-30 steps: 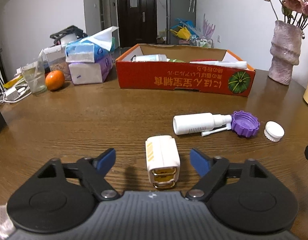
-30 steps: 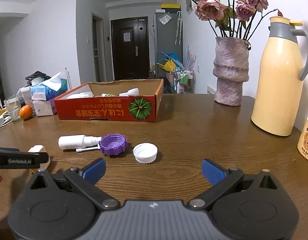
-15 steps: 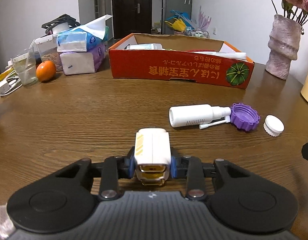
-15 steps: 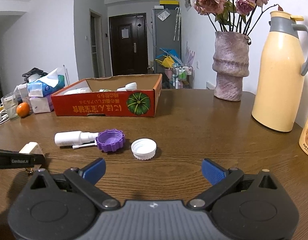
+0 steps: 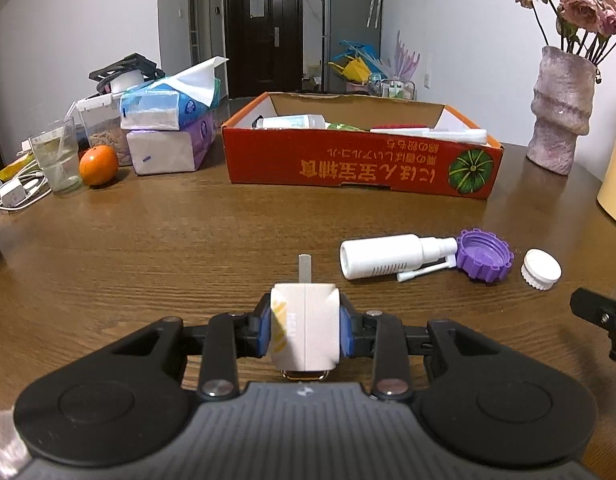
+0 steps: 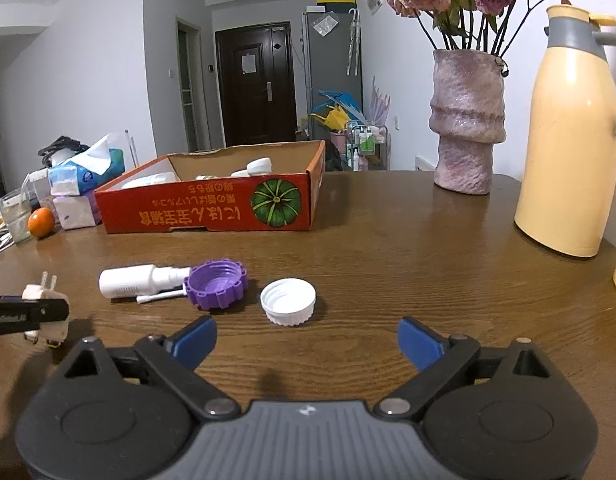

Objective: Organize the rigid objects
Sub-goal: 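Close the right tool on the white screw cap while left tool holds the adapter, then carry the adapter with left tool while right tool carries white cap to box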

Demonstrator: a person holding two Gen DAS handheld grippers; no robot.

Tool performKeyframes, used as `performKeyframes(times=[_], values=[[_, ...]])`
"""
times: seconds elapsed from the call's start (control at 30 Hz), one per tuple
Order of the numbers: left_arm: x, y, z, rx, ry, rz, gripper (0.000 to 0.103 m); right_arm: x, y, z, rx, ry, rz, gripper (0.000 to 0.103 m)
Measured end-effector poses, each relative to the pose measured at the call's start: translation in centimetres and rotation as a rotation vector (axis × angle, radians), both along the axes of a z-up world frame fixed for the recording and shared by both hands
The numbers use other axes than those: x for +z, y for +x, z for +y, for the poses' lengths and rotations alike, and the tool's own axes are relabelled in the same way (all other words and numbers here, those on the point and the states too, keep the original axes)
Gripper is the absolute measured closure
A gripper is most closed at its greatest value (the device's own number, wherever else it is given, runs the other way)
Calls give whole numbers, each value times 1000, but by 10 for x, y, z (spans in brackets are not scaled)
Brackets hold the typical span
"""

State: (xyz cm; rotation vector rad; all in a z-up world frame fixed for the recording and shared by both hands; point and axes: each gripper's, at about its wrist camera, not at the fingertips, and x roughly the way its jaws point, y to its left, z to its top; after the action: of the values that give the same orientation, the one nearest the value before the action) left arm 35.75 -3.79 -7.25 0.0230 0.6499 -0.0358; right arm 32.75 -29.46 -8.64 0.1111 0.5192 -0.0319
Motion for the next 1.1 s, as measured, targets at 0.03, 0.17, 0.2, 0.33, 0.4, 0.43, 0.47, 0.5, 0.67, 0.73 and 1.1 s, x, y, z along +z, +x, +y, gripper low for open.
performKeyframes(times=[0.03,0.17,0.2,0.33,0.4,0.43,0.47,0.5,0.67,0.73,1.1], values=[[1,0,1,1,-1,-3,70,-1,2,-1,-8,4,-2,7],[4,-1,3,4,-7,-16,70,-4,14,-8,-32,32,7,10],[4,-1,3,5,-9,-18,70,-5,17,-9,-41,32,16,13],[6,-1,6,10,-18,-25,71,-9,29,-10,-34,11,67,27],[8,-2,8,12,-23,-30,70,-12,34,-7,-20,-2,86,35],[8,-2,8,12,-25,-31,70,-13,36,-5,-14,-11,93,36],[9,-2,8,12,-26,-33,70,-14,39,-3,-11,-21,101,38],[9,-2,8,12,-27,-35,70,-16,41,-2,-9,-28,107,41],[10,-3,8,9,-27,-40,70,-17,49,3,-5,-47,121,45],[10,-3,8,9,-27,-40,70,-17,51,3,-2,-49,117,53],[10,-4,8,6,-28,-42,70,-16,62,6,-10,-50,111,69]])
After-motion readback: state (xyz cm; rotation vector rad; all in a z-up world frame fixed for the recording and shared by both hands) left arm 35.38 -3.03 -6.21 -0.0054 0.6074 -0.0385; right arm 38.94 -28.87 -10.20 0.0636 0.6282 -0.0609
